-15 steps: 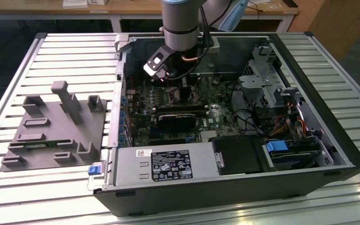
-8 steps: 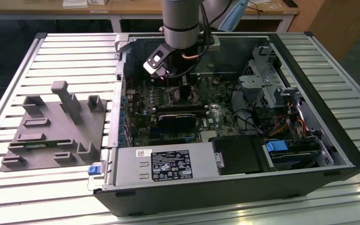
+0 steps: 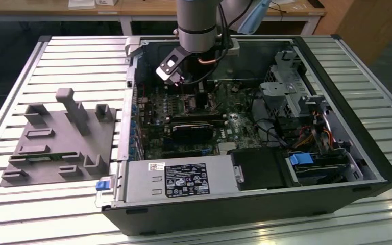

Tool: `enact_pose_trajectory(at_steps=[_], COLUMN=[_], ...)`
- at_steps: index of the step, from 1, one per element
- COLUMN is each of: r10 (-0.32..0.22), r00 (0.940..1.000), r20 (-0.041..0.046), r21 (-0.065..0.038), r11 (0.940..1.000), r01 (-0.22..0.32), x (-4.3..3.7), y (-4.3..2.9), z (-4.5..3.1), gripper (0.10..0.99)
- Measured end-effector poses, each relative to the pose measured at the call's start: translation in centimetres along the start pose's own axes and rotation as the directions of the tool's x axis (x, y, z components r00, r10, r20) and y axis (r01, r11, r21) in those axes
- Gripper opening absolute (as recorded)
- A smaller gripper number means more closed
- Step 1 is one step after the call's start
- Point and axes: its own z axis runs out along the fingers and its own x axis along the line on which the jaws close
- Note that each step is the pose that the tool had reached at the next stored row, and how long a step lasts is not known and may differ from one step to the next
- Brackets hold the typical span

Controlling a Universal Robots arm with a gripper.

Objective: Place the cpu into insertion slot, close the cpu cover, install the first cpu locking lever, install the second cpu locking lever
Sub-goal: 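Place the cpu into insertion slot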

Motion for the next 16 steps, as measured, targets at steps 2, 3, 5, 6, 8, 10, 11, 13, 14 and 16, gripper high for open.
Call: enact_pose_trajectory(at_steps=[2,3,5,6,8,10,11,13,14,16], r10=[0.0,0.0,0.0,0.0,0.0,0.0,0.0,0.0,0.0,0.0], r00=[1.0,1.0,1.0,1.0,1.0,1.0,1.0,1.0,1.0,1.0], r20=[0.0,0.0,0.0,0.0,0.0,0.0,0.0,0.0001,0.0001,0.0001], r21=[0.0,0.0,0.0,0.0,0.0,0.0,0.0,0.0,0.0,0.0], r11=[1.0,1.0,1.0,1.0,1.0,1.0,1.0,1.0,1.0,1.0], r01=[0.0,0.0,0.0,0.0,0.0,0.0,0.0,0.0,0.0,0.0], x=[0.0,0.0,0.0,0.0,0.0,0.0,0.0,0.0,0.0,-0.01], y=[0.0,0.0,0.0,0.0,0.0,0.0,0.0,0.0,0.0,0.0], z=[0.0,0.0,0.0,-0.01,-0.01,-0.01,-0.01,-0.01,-0.01,-0.01], gripper=[0.537,0.537,0.475,0.416,0.302,0.243,0.243,0.125,0.102,0.102])
